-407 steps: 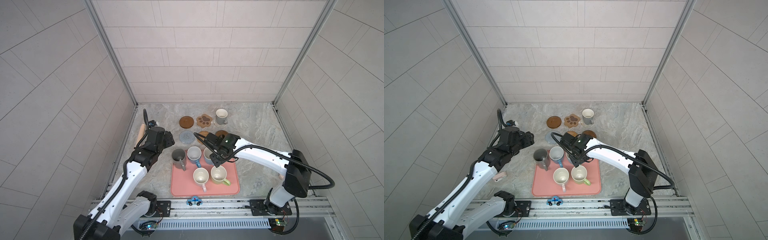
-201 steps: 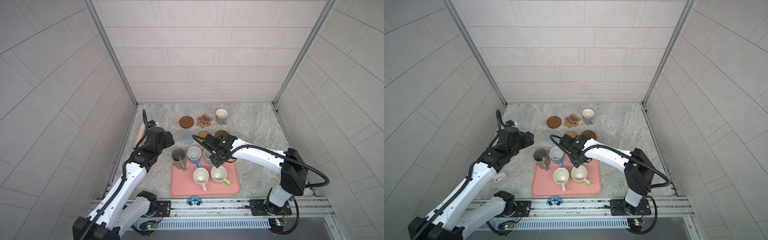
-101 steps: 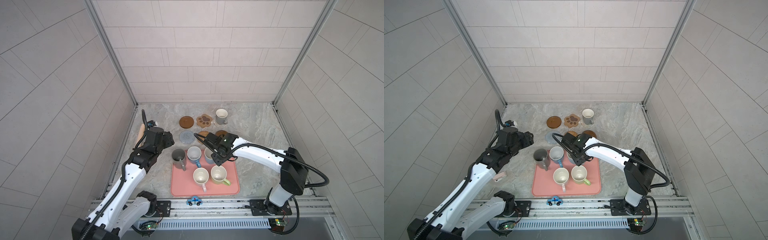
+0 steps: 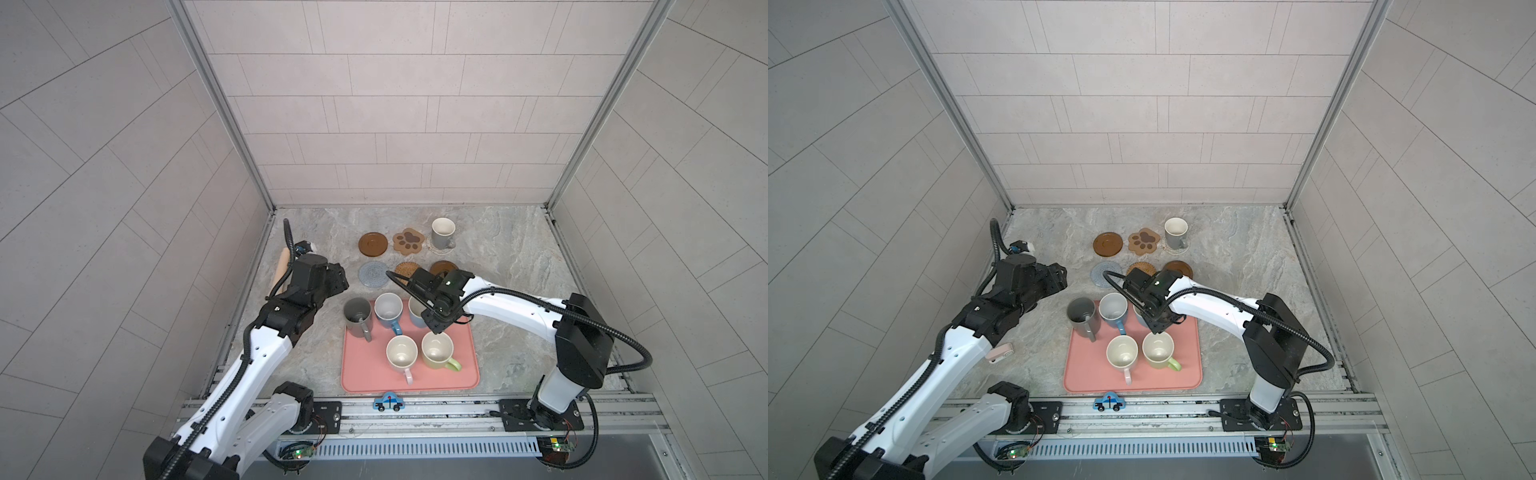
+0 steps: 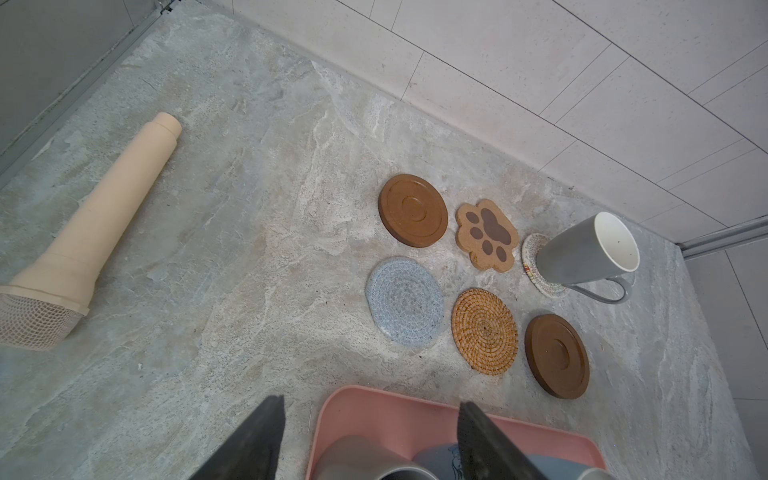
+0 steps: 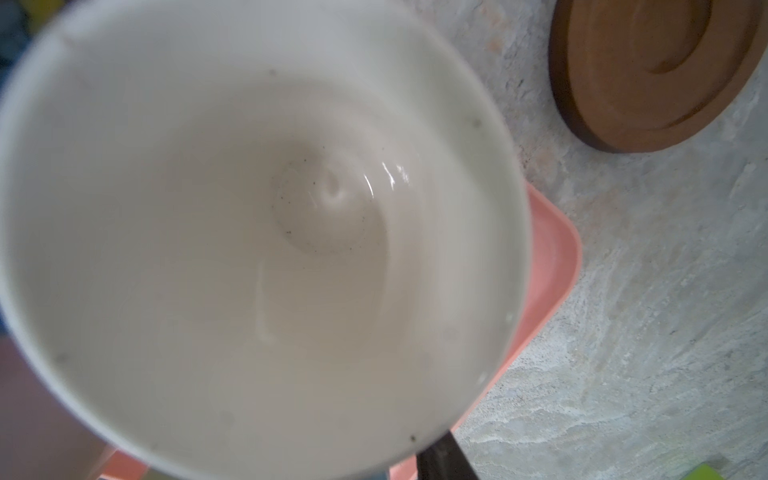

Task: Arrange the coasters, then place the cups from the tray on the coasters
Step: 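Close the right gripper on the white mug rim and lift it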

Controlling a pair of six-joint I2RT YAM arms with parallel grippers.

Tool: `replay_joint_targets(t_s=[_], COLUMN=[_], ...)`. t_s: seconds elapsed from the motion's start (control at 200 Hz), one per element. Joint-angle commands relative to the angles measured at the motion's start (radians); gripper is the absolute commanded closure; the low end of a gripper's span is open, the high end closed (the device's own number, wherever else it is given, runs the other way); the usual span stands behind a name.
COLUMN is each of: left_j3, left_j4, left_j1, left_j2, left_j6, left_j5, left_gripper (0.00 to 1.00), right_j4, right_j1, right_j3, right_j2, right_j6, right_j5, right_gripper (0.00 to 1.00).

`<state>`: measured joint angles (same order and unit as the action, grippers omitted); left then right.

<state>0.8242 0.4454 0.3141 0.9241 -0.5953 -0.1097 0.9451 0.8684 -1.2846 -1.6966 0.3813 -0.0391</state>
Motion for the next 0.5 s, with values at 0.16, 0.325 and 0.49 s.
replay_joint_targets(t_s=[0.16,0.325,0.49], left_j3=[0.004,0.004,0.0], left_j4=[0.012,0.016,0.018], left_j1=[-0.006,-0.006,-0.007], left_j2=[-0.021,-0.027,-0.037], left_j6=[-0.012,-0.012,-0.012], left_j5=[-0.022,-0.03,-0.035], left_gripper=[0.28,0.27,0.27], right_j4=[-0.031,-0.038,-0.039], right_j1=[-0.002,-0.002,-0.002], right_j3=[0.001,-0.004,-0.011], right_j2=[-0.033,-0.04,-0.035], right_j6=[-0.005,-0.005,-0.004], right_j5=[-0.007,-0.011,-0.015], right_gripper=[0.74,0.79,0.83])
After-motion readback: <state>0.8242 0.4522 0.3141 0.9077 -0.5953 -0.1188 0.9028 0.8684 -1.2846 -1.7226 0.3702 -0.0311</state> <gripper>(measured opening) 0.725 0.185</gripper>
